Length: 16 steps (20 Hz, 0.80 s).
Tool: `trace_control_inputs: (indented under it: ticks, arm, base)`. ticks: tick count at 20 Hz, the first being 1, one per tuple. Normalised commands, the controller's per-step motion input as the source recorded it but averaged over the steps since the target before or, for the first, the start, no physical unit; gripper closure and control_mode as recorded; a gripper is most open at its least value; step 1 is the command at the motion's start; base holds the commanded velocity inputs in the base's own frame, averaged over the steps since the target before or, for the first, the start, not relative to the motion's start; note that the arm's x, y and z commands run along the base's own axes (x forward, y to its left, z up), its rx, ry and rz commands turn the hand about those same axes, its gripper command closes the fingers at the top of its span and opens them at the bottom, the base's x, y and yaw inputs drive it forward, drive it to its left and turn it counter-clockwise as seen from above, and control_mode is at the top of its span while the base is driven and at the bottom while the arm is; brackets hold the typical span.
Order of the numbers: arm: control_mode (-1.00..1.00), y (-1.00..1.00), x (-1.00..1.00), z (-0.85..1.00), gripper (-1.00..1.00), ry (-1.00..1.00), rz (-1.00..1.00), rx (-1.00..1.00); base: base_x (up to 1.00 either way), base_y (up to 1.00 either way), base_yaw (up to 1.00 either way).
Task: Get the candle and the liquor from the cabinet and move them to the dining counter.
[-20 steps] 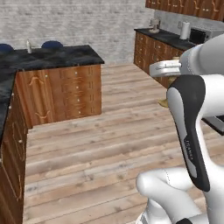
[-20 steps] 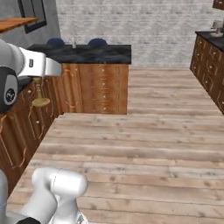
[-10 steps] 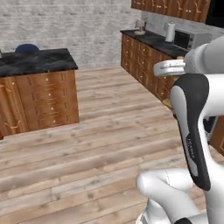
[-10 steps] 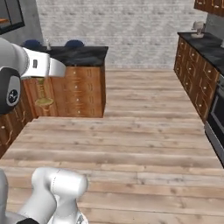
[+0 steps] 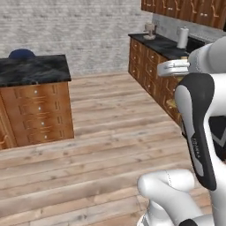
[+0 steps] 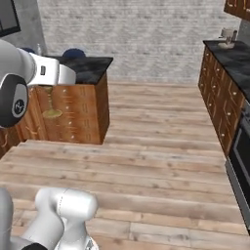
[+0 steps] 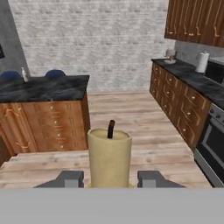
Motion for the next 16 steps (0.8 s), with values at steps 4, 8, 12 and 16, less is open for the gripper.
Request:
trace_control_inputs:
  ticks: [4, 8, 12, 16]
  arm:
    - [1.00, 0.00, 0.00, 0.00, 1.00, 0.00, 0.00, 0.00]
    - [1.00, 0.00, 0.00, 0.00, 1.00, 0.00, 0.00, 0.00]
    - [1.00, 0.00, 0.00, 0.00, 1.00, 0.00, 0.00, 0.00]
    - [1.00, 0.00, 0.00, 0.00, 1.00, 0.00, 0.00, 0.00]
  base:
    - [1.00, -0.31, 0.20]
    - [1.00, -0.25, 0.19]
    - [1.00, -0.26, 0.17]
    - [1.00, -0.43, 0.16]
